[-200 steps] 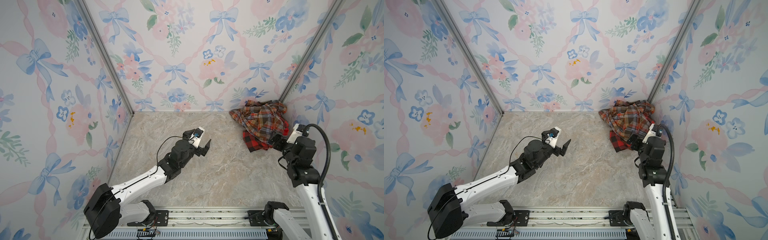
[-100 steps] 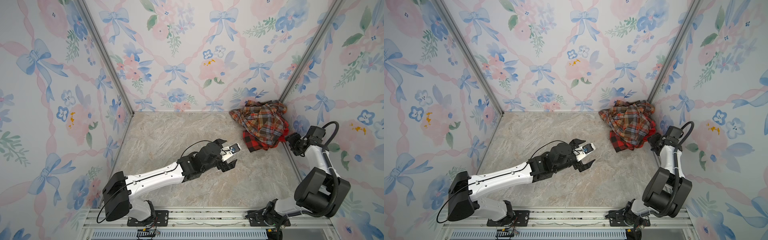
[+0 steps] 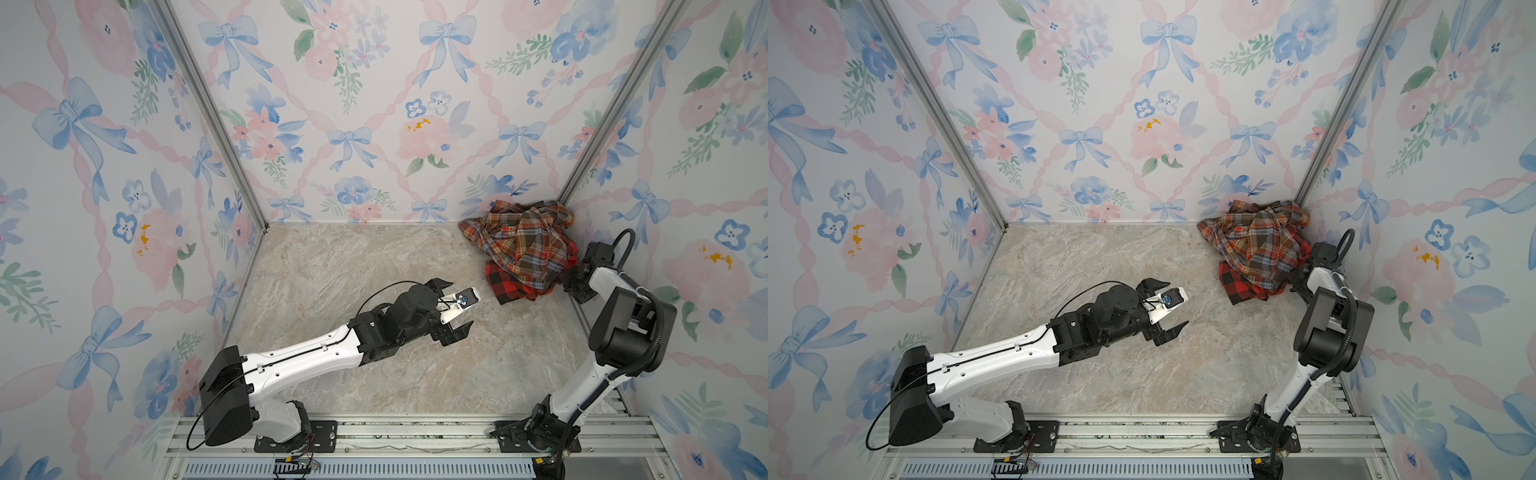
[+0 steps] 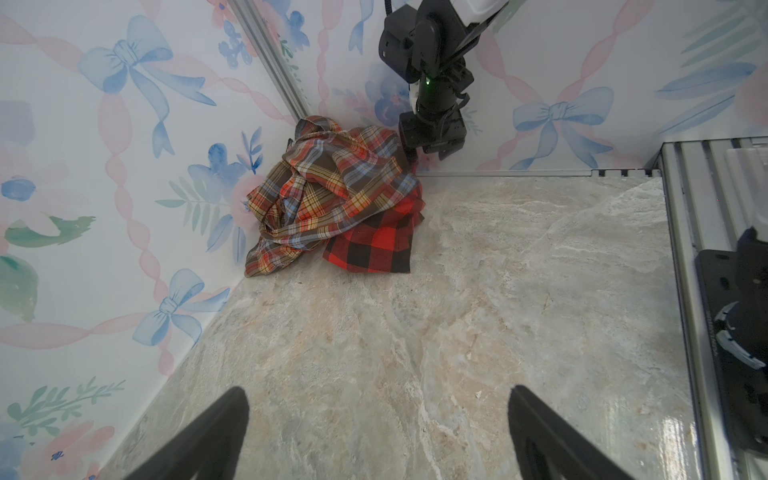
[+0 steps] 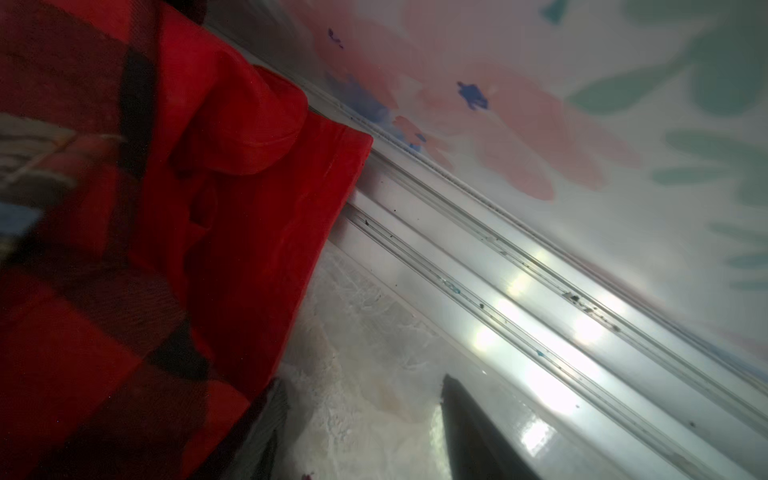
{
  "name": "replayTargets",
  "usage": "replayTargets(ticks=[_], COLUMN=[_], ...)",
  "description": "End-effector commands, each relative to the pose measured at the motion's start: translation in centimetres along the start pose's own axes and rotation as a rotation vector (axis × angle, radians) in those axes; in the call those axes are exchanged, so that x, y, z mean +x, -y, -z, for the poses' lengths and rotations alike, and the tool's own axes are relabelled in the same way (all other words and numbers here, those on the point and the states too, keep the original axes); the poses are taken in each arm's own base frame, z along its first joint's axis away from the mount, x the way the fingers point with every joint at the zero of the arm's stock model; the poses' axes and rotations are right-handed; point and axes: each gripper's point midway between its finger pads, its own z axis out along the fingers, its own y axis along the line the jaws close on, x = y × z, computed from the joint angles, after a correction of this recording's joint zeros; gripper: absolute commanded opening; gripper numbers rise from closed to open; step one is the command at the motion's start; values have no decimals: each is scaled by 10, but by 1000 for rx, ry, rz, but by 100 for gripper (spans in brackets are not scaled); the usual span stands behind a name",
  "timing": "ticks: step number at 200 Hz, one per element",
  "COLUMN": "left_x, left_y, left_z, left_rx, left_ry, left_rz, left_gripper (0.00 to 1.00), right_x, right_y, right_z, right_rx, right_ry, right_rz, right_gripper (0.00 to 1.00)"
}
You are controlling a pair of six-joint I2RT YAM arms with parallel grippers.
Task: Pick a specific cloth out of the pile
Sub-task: 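Grasp the red trousers in the pile with the right gripper while the left gripper advances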
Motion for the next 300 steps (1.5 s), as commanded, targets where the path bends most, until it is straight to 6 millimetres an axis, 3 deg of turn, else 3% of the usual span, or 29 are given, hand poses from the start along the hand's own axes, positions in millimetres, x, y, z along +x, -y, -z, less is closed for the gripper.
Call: replayTargets(ticks=[1,148,208,221,235,259,279,300], left_x=[0,5,10,11,9,8,8,8], left_y=[-2,8,18,20,21,20,17,15], left_z=[9,8,7,8,9,12,15,21], left_rx=[-14,13,30,29,30,25,13,4], left_ry=[4,-14,-28,-32,-29,-24,-21,-15], left_rz=[34,48,58,56,55,51,44,44], left_gripper=[98,98,98,98,98,98,98,98], right_x=[-23,-29,-29,-27,-26,-24,-29,-44], right_y=[-6,-16,-22,-24,-26,-30,-37,-47], right_z=[-4,-74,-88,-90,-92,-94,-82,-49], right_rx=[4,-81,-89,-90,-106,-140,-160,-172], right_ry=[39,-90,-120,-130,-144,-160,-136,-59], right_rz=[22,-76,-76,-69,-70,-65,-34,11], right_gripper=[61,55,53,47,34,1,0,0])
